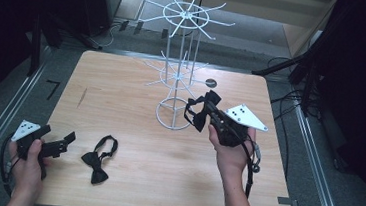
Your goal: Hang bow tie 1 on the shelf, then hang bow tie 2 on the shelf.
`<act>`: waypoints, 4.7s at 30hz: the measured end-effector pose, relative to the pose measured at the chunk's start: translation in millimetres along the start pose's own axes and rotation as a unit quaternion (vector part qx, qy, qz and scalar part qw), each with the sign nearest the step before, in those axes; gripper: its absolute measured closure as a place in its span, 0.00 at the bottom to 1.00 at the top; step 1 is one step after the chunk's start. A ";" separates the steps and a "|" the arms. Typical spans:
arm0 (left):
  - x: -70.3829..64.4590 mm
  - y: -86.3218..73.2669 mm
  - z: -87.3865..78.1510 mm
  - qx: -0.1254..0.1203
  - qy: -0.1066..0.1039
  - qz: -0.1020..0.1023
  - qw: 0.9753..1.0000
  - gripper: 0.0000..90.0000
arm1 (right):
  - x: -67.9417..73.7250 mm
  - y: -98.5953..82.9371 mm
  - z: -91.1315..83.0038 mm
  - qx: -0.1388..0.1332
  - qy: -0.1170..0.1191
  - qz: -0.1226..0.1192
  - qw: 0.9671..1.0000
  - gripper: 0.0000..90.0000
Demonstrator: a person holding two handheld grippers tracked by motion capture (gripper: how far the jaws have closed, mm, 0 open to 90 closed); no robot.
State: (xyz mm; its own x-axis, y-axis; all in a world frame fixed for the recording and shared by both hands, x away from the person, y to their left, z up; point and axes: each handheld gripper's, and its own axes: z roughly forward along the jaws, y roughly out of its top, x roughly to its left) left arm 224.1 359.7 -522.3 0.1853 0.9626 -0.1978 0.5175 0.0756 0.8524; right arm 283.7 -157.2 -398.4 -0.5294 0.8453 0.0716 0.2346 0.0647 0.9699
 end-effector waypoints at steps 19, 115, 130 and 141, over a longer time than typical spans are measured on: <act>0.0 0.0 0.1 0.000 0.000 0.000 1.000 0.00 | -1.9 5.6 16.1 0.008 -0.003 0.003 1.000 0.99; -0.9 0.1 0.6 0.002 0.000 0.004 1.000 0.00 | 46.4 -70.5 37.0 0.076 0.091 0.052 0.992 0.50; -0.6 0.2 0.5 0.002 -0.001 0.004 1.000 0.00 | 71.1 -76.4 54.8 0.087 0.103 0.044 0.990 0.52; -0.6 0.3 0.6 0.002 -0.001 0.004 1.000 0.00 | 82.1 -78.7 63.8 0.093 0.114 0.047 0.988 0.54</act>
State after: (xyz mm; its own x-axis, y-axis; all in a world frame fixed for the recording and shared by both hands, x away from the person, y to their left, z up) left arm 224.6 359.0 -522.3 0.1911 0.9627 -0.1917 0.5191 0.0666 0.8521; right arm 273.8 -59.0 -483.8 -0.6636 0.7118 0.2300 0.4256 0.1065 0.8986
